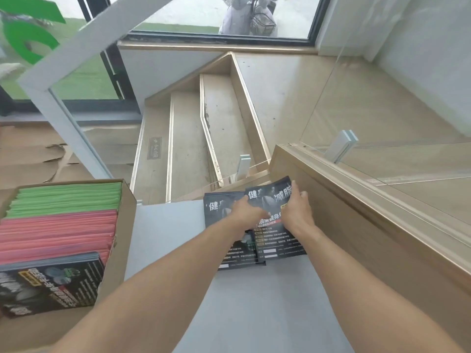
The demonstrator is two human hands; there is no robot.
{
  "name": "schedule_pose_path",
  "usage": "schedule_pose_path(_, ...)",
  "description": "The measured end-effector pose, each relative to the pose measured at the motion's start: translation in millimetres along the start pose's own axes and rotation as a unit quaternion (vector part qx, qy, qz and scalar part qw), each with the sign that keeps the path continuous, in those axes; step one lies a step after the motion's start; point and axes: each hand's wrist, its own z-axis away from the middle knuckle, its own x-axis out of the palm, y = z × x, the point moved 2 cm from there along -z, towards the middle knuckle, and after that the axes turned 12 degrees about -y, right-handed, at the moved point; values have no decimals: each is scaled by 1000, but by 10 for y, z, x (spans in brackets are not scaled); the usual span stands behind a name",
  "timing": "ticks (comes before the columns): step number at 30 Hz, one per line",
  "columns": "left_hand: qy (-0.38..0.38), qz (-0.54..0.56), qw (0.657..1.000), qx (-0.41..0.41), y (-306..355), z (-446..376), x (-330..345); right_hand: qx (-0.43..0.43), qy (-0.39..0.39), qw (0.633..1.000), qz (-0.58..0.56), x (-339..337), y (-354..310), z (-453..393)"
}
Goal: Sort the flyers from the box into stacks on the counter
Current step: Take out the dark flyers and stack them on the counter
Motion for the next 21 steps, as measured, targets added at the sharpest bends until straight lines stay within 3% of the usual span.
schedule_pose_path(7, -59, -43, 996, 44, -33, -10, 81, 28, 24, 998, 45, 3, 204, -69)
schedule_pose_path(13, -12, -250, 955, 160, -159, 232, -57, 28, 24, 990, 139, 90, 183, -70)
schedule_pose_path(17, 21, -435, 897, 84, -522, 406, -225, -44, 23, 971, 235, 225, -118, -29)
schedule_pose_path(21, -2, -503, 864, 28, -913, 590, -195, -57, -98, 957, 268, 338, -352, -145)
